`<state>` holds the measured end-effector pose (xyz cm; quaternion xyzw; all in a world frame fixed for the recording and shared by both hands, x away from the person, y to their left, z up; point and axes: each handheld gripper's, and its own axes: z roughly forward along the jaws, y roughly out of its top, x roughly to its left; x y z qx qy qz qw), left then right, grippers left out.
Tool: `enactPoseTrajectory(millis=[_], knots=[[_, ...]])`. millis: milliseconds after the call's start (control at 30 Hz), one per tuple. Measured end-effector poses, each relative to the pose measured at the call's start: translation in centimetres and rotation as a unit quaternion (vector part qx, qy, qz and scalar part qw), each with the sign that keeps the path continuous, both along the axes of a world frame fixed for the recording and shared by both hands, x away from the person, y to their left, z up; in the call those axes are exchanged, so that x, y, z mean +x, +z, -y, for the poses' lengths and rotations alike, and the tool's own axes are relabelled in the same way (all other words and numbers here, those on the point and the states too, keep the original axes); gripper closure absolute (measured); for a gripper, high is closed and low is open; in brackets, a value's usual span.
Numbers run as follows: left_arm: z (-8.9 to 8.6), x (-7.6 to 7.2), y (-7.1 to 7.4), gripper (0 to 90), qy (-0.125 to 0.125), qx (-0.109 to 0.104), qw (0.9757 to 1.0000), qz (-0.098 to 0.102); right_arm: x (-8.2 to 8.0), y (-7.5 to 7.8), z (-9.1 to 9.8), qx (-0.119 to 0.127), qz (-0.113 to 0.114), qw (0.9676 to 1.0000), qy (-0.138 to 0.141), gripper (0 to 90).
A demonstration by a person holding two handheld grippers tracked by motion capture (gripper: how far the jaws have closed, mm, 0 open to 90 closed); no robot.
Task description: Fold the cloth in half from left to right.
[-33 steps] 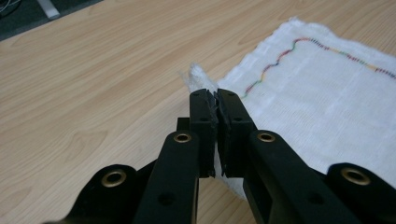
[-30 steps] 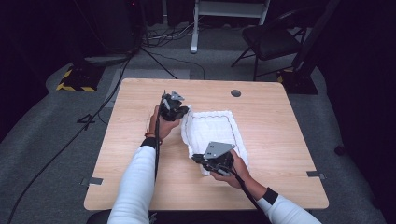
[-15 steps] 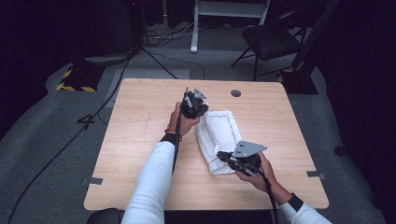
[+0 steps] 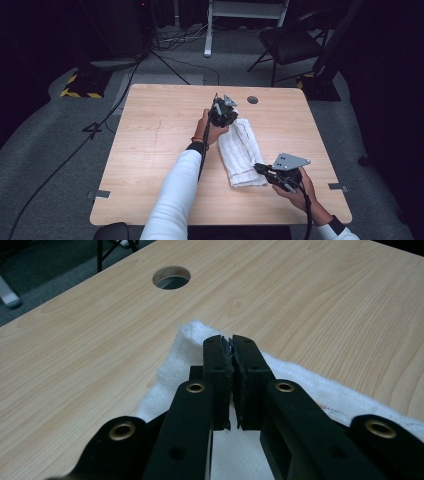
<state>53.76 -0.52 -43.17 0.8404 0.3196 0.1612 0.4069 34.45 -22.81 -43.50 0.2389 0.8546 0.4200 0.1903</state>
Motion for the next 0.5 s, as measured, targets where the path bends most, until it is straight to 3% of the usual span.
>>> enactPoseTrajectory(millis=[267, 300, 500], knots=[[2.1, 0.0, -0.7, 85.3, -0.006, 0.004, 1.0, 0.003, -0.4, -0.7, 1.4, -0.013, -0.009, 0.9998, -0.014, 86.2], [2.3, -0.1, -0.8, 84.7, -0.01, -0.002, 0.9999, -0.001, -0.4, -0.9, 1.6, -0.016, -0.011, 0.9997, -0.016, 86.1], [2.6, -0.5, -0.7, 79.9, -0.023, -0.006, 0.9997, 0.004, -0.7, -2.0, 2.1, -0.03, -0.031, 0.9989, -0.017, 85.6]])
